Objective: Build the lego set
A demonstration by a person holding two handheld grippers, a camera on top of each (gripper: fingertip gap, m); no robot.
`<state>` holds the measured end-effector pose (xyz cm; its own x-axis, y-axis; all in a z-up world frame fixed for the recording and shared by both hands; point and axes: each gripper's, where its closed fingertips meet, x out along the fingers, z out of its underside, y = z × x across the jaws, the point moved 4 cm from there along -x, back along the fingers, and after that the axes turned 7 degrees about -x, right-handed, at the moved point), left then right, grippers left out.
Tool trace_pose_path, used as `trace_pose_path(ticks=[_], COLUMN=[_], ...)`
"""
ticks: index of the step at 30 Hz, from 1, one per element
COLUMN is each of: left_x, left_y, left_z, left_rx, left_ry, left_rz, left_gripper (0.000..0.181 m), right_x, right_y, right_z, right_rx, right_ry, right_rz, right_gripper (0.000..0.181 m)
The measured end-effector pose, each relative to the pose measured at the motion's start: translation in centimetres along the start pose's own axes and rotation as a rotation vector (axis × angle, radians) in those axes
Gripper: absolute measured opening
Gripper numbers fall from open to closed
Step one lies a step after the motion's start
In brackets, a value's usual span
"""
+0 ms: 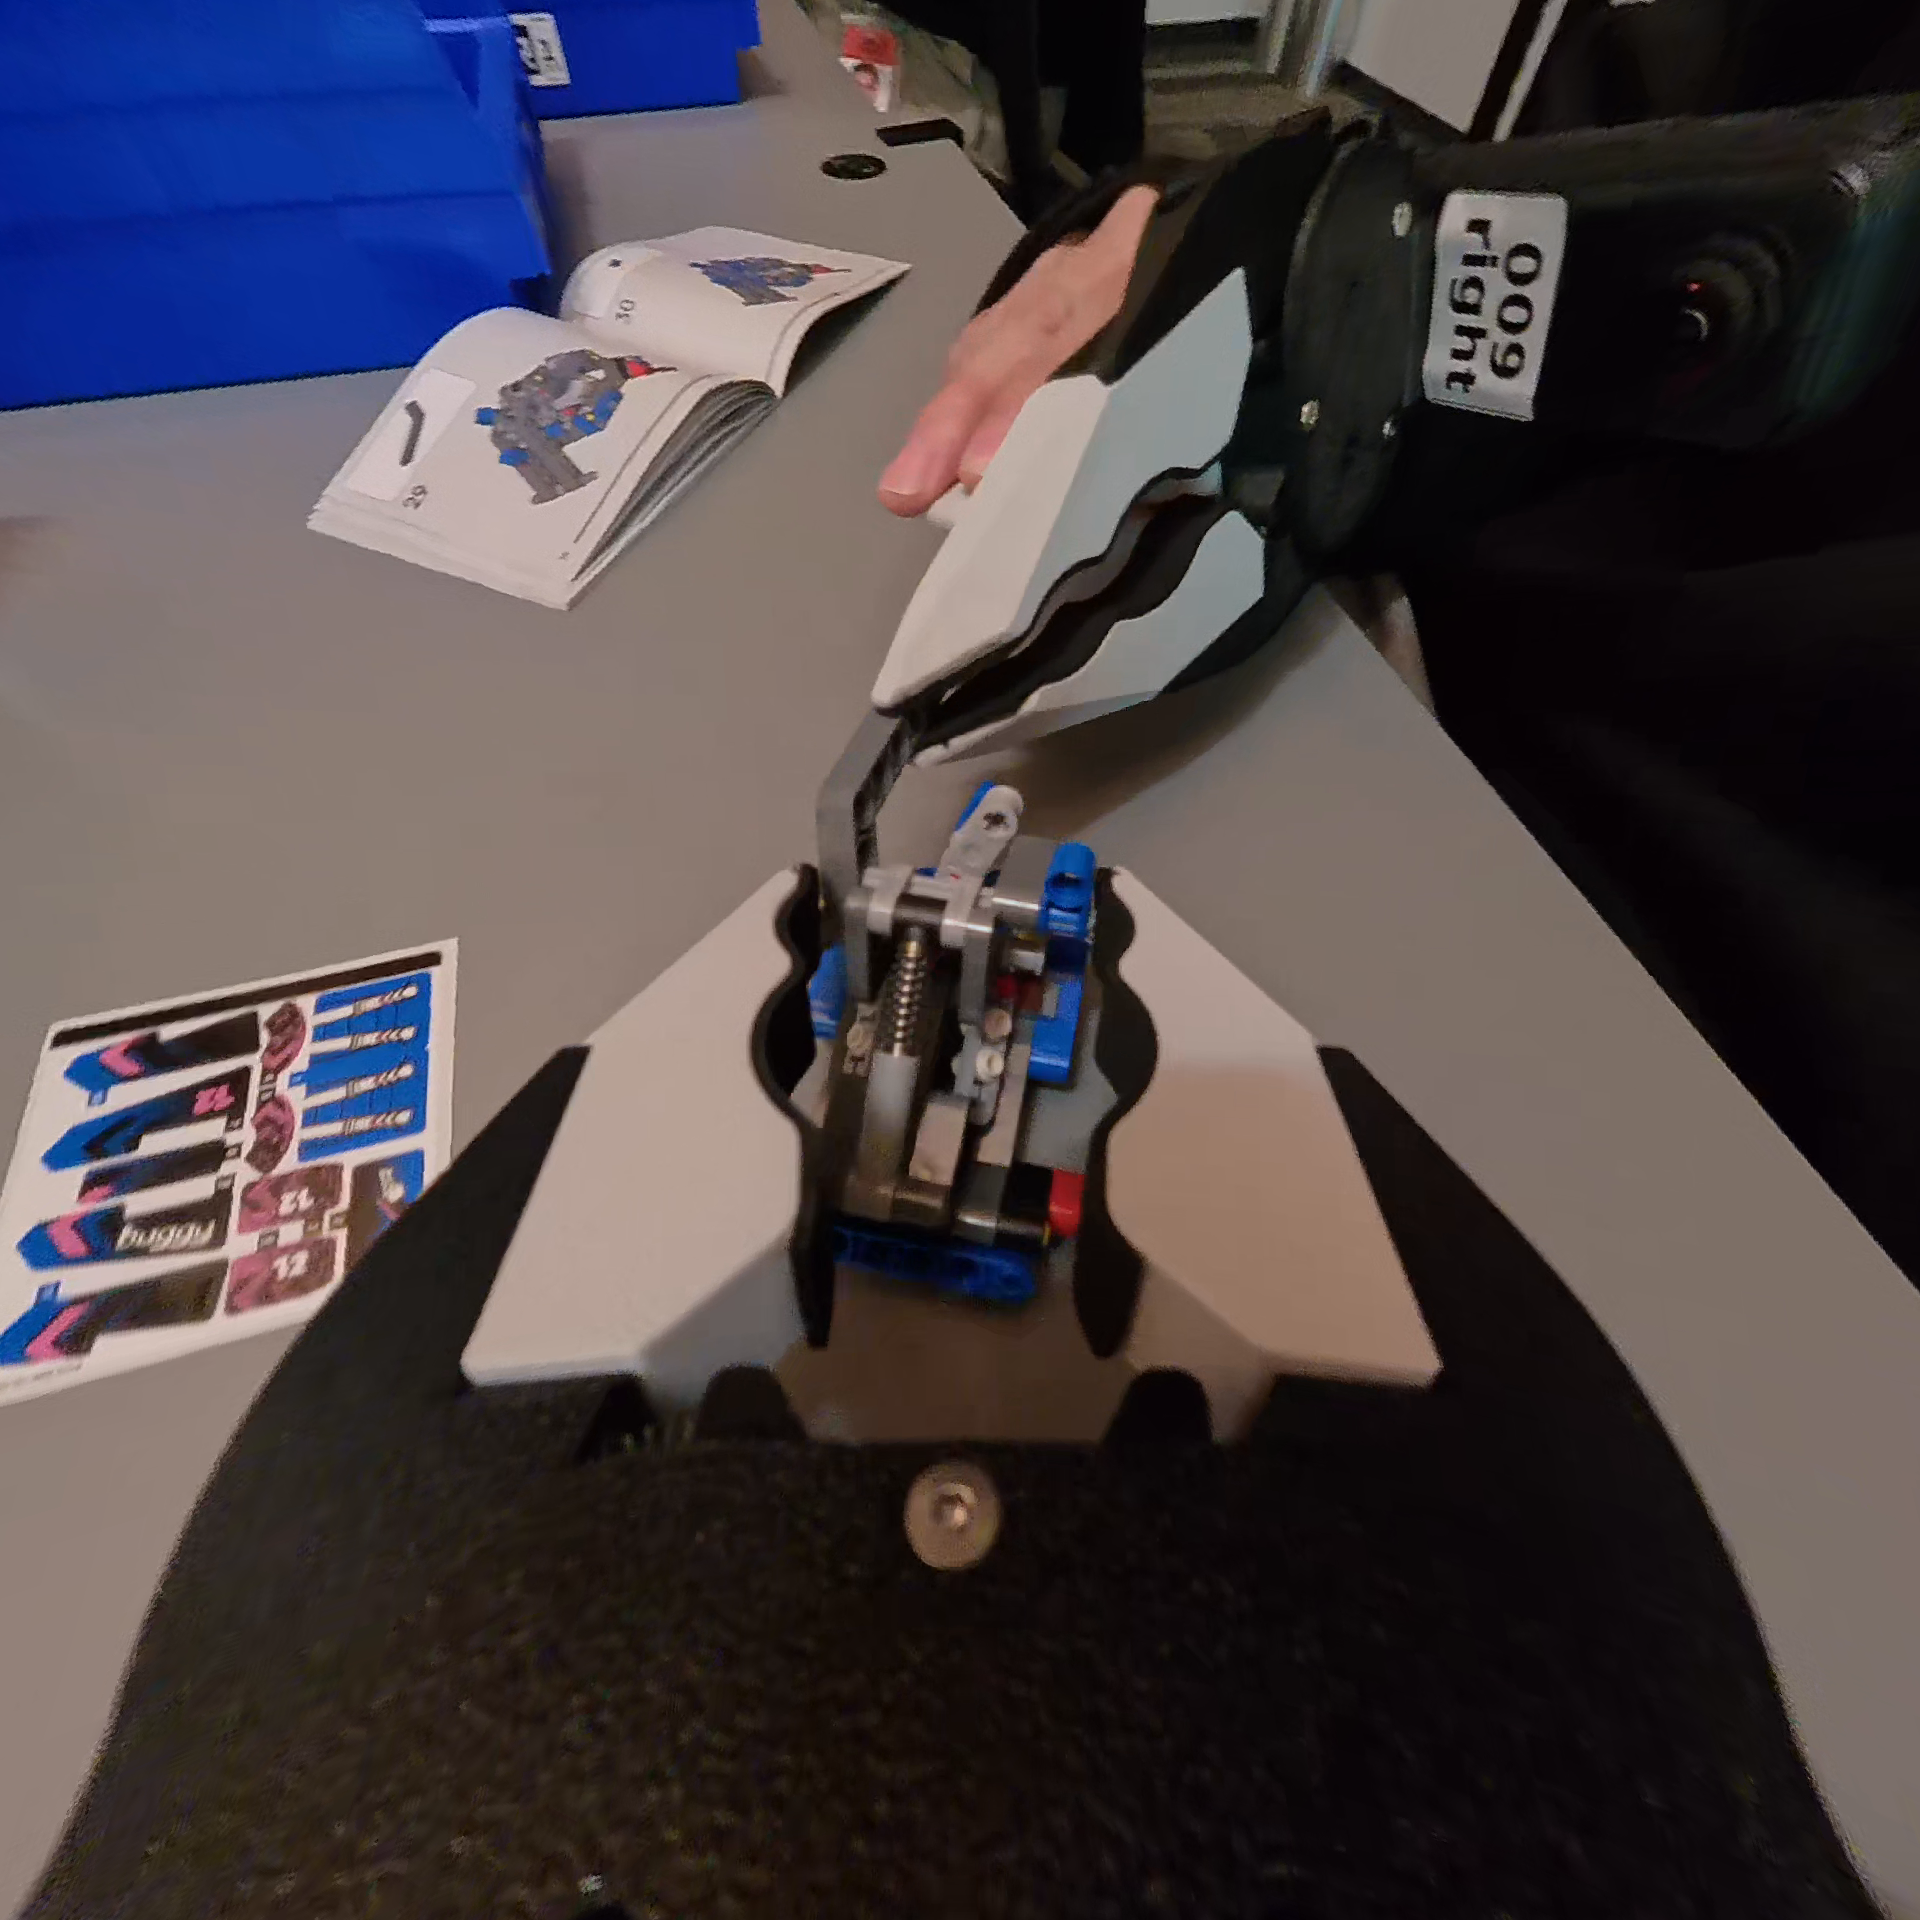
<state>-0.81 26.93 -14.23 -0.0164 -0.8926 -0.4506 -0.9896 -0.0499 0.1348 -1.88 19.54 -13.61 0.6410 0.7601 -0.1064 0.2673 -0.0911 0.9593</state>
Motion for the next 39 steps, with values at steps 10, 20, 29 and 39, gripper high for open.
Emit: trace_pose_path(ticks=[10,20,29,39], left_x=[-0.18,-0.15,0.01,0.07], left_y=[0.01,0.02,-0.09,-0.08], left_z=[-0.17,-0.02,0.11,0.1], left_rx=[-0.012,-0.045,-0.018,-0.029], left_ry=[0.001,0.008,-0.002,-0.002], left_rz=[0.048,0.063,0.017,0.016], left_gripper=[0.048,0.049,0.047,0.047], right_x=[-0.27,-0.34,-0.41,-0.69], right_y=[0.13,0.28,-0.42,-0.1], right_z=[-0.12,-0.18,0.19,0.67], right_rx=[-0.022,-0.009,0.06,0.152], right_ry=[0.018,0.04,0.051,0.078], right_rz=[0.02,0.027,-0.058,-0.119], right_gripper=[0.005,0.005,0.009,0.023])
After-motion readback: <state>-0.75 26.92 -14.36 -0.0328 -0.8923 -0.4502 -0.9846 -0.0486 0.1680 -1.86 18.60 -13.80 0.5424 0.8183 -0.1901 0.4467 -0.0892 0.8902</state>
